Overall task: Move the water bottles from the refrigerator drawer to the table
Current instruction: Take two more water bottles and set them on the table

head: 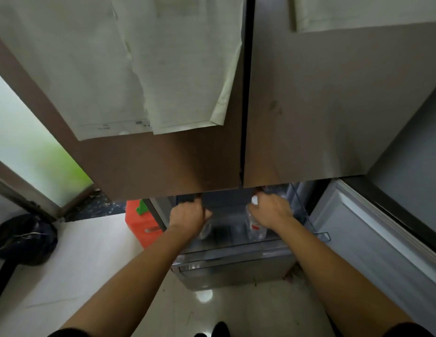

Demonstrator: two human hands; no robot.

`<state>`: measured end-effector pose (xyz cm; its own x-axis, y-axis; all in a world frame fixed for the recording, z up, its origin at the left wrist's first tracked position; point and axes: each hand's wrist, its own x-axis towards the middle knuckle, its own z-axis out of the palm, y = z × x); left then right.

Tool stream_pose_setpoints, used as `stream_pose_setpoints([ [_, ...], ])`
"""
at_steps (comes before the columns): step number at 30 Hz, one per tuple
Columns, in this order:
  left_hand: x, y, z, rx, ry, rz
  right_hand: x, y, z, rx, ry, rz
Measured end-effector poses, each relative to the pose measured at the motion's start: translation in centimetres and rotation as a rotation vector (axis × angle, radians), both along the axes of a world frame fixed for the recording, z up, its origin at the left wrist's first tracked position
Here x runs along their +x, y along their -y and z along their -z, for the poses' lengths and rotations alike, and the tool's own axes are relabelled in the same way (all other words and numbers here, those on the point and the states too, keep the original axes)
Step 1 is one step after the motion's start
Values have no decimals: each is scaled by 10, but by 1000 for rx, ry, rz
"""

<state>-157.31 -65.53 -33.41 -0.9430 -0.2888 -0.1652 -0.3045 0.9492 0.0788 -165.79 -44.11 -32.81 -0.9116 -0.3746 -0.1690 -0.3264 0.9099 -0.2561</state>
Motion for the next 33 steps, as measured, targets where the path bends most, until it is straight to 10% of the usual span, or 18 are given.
stream_pose_setpoints([
  [10, 19, 11, 46, 721, -271, -337, 12, -11, 27, -294, 134, 313],
  [17, 19, 3, 55, 747, -320, -302, 18, -2, 57, -474, 273, 285],
  [33, 181, -82, -47, 597, -1012, -483, 126, -2, -12, -772, -185, -345],
])
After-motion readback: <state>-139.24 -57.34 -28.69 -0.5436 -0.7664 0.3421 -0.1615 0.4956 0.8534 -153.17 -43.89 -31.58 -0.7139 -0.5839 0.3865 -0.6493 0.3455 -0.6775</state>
